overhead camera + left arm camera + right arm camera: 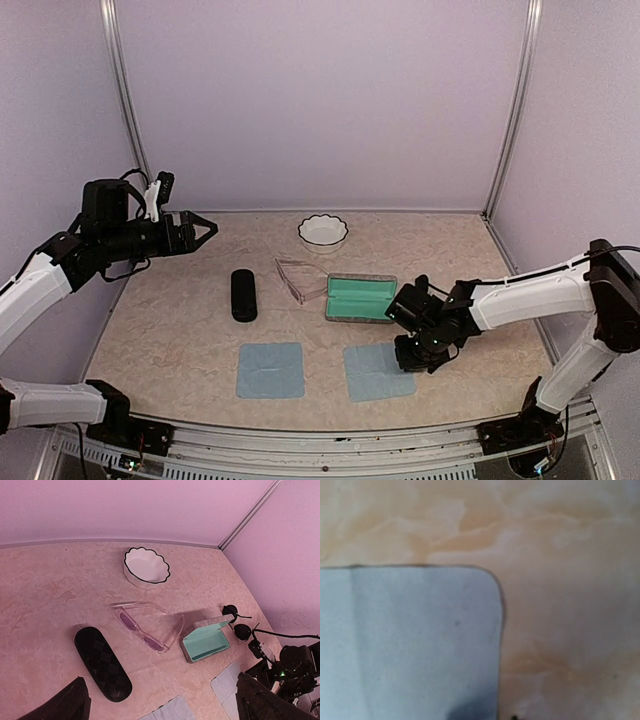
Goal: Organize the sunglasses
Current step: Pick up the corner of the glasses cleaning cloth from the center of the board.
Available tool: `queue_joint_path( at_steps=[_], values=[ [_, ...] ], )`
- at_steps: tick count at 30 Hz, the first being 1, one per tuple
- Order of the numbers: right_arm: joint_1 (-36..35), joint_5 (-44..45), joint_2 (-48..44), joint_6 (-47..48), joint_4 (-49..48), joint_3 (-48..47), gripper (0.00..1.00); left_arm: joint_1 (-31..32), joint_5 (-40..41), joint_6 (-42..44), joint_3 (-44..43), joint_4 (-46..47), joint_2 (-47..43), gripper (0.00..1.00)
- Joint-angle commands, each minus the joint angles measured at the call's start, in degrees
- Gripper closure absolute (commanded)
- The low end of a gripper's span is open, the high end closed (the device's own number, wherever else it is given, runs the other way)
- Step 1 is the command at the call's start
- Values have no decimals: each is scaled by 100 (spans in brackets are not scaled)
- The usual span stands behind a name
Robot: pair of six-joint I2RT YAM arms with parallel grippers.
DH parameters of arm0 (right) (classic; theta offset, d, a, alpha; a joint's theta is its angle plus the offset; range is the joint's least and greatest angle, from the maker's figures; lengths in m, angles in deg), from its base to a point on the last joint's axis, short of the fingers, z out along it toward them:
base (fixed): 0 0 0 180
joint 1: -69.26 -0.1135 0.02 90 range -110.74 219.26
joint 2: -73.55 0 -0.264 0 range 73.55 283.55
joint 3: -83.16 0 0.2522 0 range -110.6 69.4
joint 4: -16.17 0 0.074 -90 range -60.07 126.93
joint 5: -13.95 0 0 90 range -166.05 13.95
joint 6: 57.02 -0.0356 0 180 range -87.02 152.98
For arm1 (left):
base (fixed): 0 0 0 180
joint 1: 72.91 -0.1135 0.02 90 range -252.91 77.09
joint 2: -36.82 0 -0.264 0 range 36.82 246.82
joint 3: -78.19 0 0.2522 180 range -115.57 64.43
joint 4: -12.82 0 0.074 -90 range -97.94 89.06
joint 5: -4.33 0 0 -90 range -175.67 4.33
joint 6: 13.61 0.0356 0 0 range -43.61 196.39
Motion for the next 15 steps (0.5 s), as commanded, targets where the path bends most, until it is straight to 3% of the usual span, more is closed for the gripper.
queue_joint_path(
  at_steps=[1,15],
  values=[
    [-106,56,240,46,2,-86,77,-54,-6,90,-166,-29,-24,1],
    [-181,245,339,6,86,-72,97,-54,49,32,-116,12,-14,1]
  ],
)
